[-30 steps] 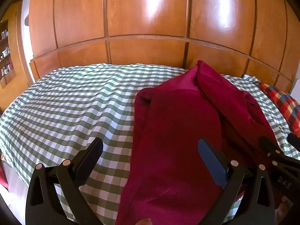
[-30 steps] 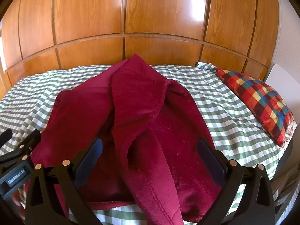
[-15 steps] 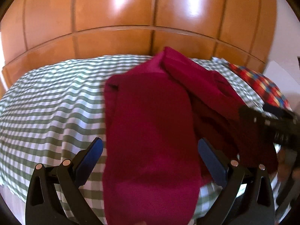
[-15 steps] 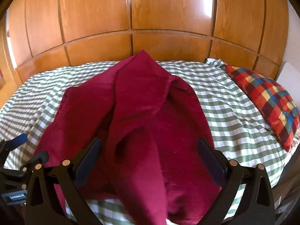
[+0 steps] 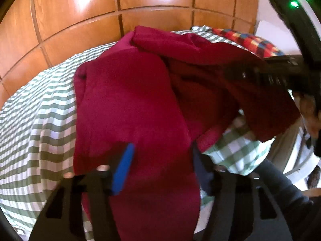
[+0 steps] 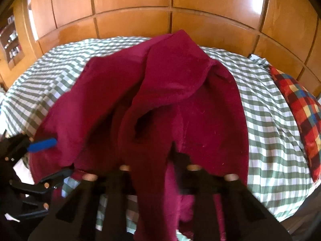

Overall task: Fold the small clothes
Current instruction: 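Grasp the sweater with both tools and lift it off the bed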

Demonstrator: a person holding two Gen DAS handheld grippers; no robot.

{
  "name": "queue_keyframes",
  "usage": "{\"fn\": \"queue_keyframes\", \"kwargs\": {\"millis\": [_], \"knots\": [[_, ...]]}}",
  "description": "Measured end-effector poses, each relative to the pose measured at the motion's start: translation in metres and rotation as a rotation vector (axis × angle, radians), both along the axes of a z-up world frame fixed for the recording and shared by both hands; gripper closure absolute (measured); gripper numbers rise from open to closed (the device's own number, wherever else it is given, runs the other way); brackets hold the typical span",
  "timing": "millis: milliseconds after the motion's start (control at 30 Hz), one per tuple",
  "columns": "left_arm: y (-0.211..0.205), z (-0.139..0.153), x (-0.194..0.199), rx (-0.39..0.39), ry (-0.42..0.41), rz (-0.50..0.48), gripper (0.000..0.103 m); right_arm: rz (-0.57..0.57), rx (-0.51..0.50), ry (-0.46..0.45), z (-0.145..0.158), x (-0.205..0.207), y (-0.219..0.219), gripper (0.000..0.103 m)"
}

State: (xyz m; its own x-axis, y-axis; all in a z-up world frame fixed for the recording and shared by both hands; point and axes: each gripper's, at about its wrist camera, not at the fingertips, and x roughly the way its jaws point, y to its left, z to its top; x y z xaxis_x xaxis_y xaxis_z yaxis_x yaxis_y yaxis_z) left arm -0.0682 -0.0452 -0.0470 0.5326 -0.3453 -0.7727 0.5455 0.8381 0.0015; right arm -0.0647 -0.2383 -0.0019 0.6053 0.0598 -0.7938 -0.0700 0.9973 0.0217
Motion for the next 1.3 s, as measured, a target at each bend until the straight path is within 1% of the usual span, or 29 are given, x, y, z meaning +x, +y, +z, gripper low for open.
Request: {"fn": "queue_keyframes", "kwargs": {"millis": [33,67,133,200,267,333,367,400,467,500,567,633,733,833,900,933,967,1000,1033,1067,1100,1133,1167,1233,1267,1300], "knots": [[0.003,0.002,0.0,-0.017,0.017,-0.006,0.088,-0.013,0.034,-0.013,0.008,0.001,-0.009,0.099],[0.006,0.005,0.003,-0.037,0.03,-0.003,0.09,-0.034,0.069,-0.04,0.02,0.002,-0.022,0.099],[0.018,0.016,0.006,-0.111,0.051,0.012,0.093,-0.071,0.106,-0.08,0.039,0.005,-0.043,0.099],[0.033,0.03,0.014,-0.184,0.064,0.031,0.093,-0.131,0.094,-0.137,0.059,0.01,-0.069,0.099],[0.049,0.043,0.022,-0.223,0.049,0.063,0.094,-0.2,0.071,-0.18,0.073,0.019,-0.096,0.099],[0.073,0.062,0.04,-0.276,0.025,0.131,0.094,-0.257,0.037,-0.212,0.08,0.027,-0.119,0.099],[0.083,0.068,0.05,-0.294,0.02,0.156,0.094,-0.304,0.001,-0.227,0.084,0.036,-0.135,0.099],[0.101,0.077,0.065,-0.313,0.003,0.205,0.094,-0.327,-0.013,-0.228,0.086,0.043,-0.144,0.099],[0.128,0.093,0.087,-0.325,-0.039,0.289,0.094,-0.383,-0.075,-0.233,0.089,0.061,-0.168,0.099],[0.137,0.097,0.094,-0.326,-0.053,0.312,0.094,-0.41,-0.101,-0.226,0.089,0.071,-0.181,0.099],[0.163,0.11,0.122,-0.325,-0.096,0.387,0.094,-0.477,-0.138,-0.207,0.087,0.092,-0.207,0.099],[0.181,0.116,0.146,-0.312,-0.112,0.446,0.094,-0.521,-0.192,-0.191,0.084,0.108,-0.223,0.099],[0.214,0.121,0.192,-0.288,-0.12,0.556,0.094,-0.601,-0.298,-0.141,0.072,0.138,-0.254,0.099],[0.241,0.122,0.224,-0.251,-0.134,0.647,0.095,-0.657,-0.323,-0.101,0.062,0.157,-0.278,0.099],[0.257,0.12,0.251,-0.215,-0.135,0.728,0.094,-0.67,-0.295,-0.073,0.053,0.173,-0.295,0.099],[0.262,0.117,0.262,-0.206,-0.125,0.75,0.088,-0.662,-0.268,-0.056,0.049,0.179,-0.3,0.097],[0.267,0.113,0.27,-0.189,-0.113,0.778,0.084,-0.659,-0.263,-0.034,0.045,0.185,-0.301,0.091],[0.272,0.108,0.28,-0.163,-0.113,0.832,0.072,-0.665,-0.276,-0.021,0.042,0.188,-0.301,0.066],[0.275,0.104,0.287,-0.14,-0.111,0.868,0.064,-0.68,-0.3,-0.026,0.041,0.188,-0.301,0.035],[0.277,0.102,0.291,-0.133,-0.108,0.877,0.053,-0.682,-0.305,-0.045,0.042,0.186,-0.297,0.025],[0.279,0.099,0.294,-0.125,-0.103,0.893,0.048,-0.679,-0.309,-0.071,0.044,0.182,-0.294,0.019],[0.281,0.097,0.293,-0.133,-0.098,0.901,0.044,-0.677,-0.313,-0.083,0.046,0.179,-0.291,0.019],[0.282,0.096,0.29,-0.147,-0.094,0.893,0.043,-0.666,-0.298,-0.085,0.047,0.173,-0.288,0.019],[0.271,0.088,0.273,-0.19,-0.06,0.825,0.043,-0.631,-0.227,-0.093,0.048,0.153,-0.276,0.019],[0.262,0.086,0.261,-0.199,-0.047,0.79,0.043,-0.604,-0.183,-0.094,0.047,0.143,-0.269,0.019],[0.249,0.081,0.247,-0.215,-0.024,0.723,0.042,-0.563,-0.123,-0.093,0.043,0.129,-0.258,0.019]]}}
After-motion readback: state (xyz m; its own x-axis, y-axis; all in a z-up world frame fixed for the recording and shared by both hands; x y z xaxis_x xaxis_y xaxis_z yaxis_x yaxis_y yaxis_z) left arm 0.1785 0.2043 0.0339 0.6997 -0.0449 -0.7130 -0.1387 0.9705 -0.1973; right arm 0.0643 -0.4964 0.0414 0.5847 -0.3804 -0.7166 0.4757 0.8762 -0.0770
